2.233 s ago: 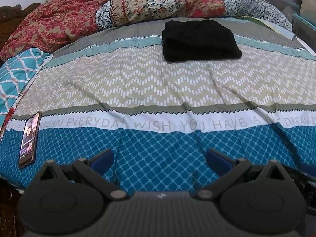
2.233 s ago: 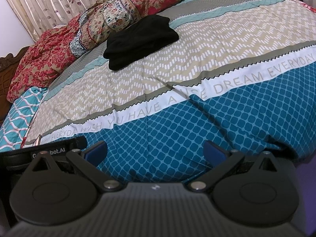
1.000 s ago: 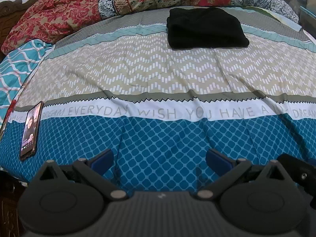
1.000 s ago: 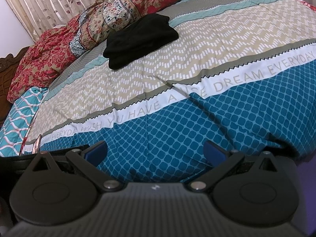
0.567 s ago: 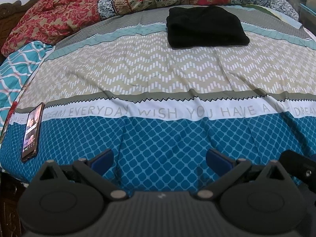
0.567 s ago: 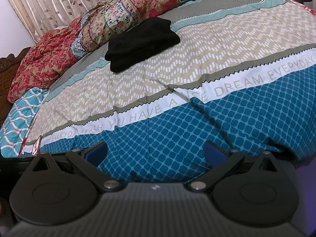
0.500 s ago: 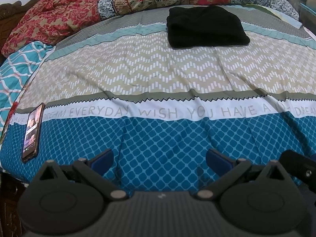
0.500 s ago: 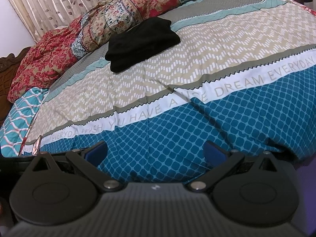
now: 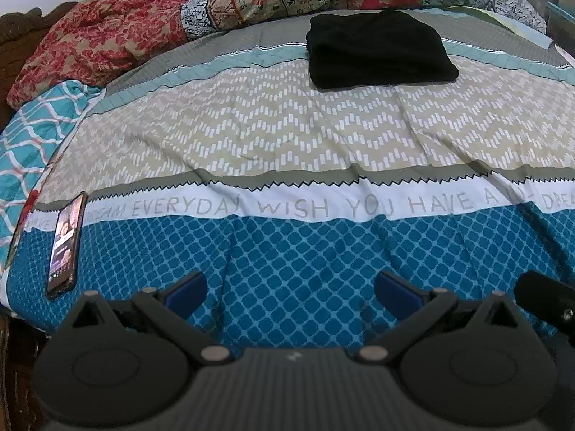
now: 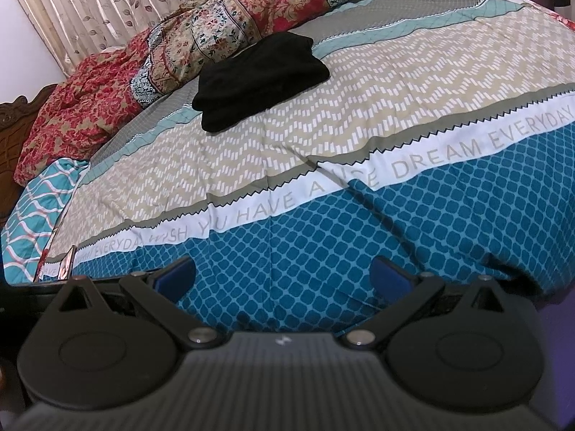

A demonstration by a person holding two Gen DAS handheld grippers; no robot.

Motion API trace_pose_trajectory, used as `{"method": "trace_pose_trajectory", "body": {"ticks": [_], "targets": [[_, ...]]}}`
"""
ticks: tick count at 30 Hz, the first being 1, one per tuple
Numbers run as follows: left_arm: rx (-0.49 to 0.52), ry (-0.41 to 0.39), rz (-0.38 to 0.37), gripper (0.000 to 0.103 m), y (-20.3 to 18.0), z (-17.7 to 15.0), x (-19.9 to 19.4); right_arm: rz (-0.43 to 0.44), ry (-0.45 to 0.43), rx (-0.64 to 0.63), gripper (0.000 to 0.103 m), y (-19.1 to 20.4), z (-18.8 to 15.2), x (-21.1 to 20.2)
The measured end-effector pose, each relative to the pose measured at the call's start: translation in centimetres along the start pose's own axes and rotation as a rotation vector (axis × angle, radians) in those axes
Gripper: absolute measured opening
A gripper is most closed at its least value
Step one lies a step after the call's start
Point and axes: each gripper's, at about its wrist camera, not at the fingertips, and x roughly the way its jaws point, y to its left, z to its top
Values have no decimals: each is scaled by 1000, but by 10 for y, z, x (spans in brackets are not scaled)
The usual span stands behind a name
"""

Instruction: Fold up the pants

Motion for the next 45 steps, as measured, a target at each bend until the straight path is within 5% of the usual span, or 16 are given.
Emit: {"method": "trace_pose_trajectory", "body": {"ticks": [45], "targets": [[6,4,-25,103,-2,-2,0,1,5,13,103,-2,-1,0]]}}
